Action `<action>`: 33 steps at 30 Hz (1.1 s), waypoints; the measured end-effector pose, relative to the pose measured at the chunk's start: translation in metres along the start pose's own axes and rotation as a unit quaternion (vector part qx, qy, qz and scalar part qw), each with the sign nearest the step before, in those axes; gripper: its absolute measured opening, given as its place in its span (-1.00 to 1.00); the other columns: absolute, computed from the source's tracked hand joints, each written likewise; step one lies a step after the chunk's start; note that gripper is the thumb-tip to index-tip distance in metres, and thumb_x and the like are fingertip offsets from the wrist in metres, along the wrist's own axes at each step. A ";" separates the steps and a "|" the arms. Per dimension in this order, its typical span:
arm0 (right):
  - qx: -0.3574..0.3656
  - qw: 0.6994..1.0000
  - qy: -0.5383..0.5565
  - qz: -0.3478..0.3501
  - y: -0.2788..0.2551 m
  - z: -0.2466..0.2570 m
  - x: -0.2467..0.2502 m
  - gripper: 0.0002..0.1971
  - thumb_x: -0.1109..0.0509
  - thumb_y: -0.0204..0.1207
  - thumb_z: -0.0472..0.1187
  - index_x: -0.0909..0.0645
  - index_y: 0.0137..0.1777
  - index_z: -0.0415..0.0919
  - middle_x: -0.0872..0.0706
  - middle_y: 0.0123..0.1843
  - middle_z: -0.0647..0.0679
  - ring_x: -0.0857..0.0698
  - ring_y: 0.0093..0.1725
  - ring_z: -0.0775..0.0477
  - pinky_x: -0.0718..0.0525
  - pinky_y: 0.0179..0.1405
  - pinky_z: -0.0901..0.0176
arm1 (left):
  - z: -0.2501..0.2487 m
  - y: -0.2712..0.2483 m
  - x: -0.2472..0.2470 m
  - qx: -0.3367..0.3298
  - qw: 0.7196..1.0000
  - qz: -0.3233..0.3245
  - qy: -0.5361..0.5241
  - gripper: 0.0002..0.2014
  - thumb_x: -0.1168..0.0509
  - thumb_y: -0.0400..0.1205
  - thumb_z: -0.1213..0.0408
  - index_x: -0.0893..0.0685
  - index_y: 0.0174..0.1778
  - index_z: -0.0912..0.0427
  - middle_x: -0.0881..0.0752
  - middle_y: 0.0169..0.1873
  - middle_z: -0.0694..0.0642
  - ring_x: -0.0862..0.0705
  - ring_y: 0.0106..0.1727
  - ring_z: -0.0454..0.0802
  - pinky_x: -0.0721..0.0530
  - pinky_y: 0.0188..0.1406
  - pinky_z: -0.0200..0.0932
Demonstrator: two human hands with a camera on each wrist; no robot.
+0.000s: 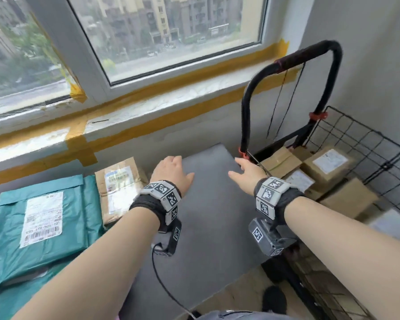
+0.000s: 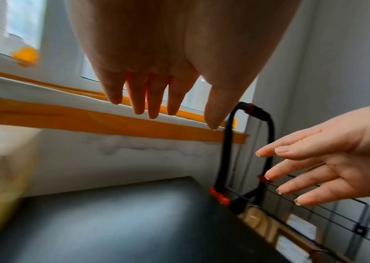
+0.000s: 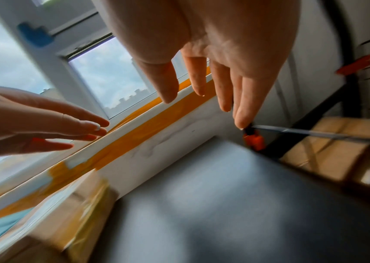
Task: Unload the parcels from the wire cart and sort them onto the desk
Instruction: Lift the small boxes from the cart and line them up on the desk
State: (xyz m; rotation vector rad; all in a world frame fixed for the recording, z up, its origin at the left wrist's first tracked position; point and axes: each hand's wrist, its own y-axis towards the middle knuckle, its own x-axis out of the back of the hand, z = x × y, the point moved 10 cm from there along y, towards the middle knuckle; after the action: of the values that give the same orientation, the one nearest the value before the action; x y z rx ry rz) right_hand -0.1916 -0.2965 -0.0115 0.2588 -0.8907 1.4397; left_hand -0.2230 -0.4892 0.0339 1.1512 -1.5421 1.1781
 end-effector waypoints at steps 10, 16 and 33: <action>-0.104 0.989 0.077 -0.075 0.019 -0.178 0.156 -0.47 -0.25 0.62 -0.08 -0.30 0.57 -0.14 -0.48 0.51 -0.12 -0.50 0.44 -0.17 -0.46 0.35 0.08 | -0.239 0.049 -0.049 -0.104 0.992 0.070 -0.016 -0.47 -0.20 0.64 0.00 -0.39 0.48 0.17 -0.46 0.43 0.18 -0.47 0.42 0.18 -0.48 0.36 0.04; -0.197 0.962 0.159 -0.101 0.018 -0.290 0.199 -0.45 -0.27 0.62 -0.14 -0.28 0.58 -0.23 -0.43 0.54 -0.19 -0.44 0.49 -0.21 -0.41 0.45 0.02 | -0.344 0.065 -0.101 -0.139 0.980 0.144 -0.001 -0.46 -0.21 0.63 0.01 -0.37 0.51 0.14 -0.45 0.43 0.17 -0.51 0.38 0.16 -0.54 0.25 -0.02; -0.300 0.906 0.278 -0.105 0.128 -0.423 0.186 -0.36 -0.37 0.56 -0.16 -0.23 0.60 -0.20 -0.44 0.53 -0.17 -0.49 0.45 -0.15 -0.46 0.37 0.11 | -0.479 0.201 -0.275 -0.170 0.937 0.304 0.023 -0.47 -0.22 0.64 0.04 -0.40 0.49 0.21 -0.57 0.33 0.18 -0.63 0.20 0.11 -0.50 -0.12 -0.17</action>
State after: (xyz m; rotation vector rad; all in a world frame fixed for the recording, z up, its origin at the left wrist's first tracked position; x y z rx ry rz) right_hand -0.1742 0.1373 -0.2146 -0.4896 -0.7555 0.9006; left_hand -0.3164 0.0509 -0.1785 0.4158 -2.0440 1.2388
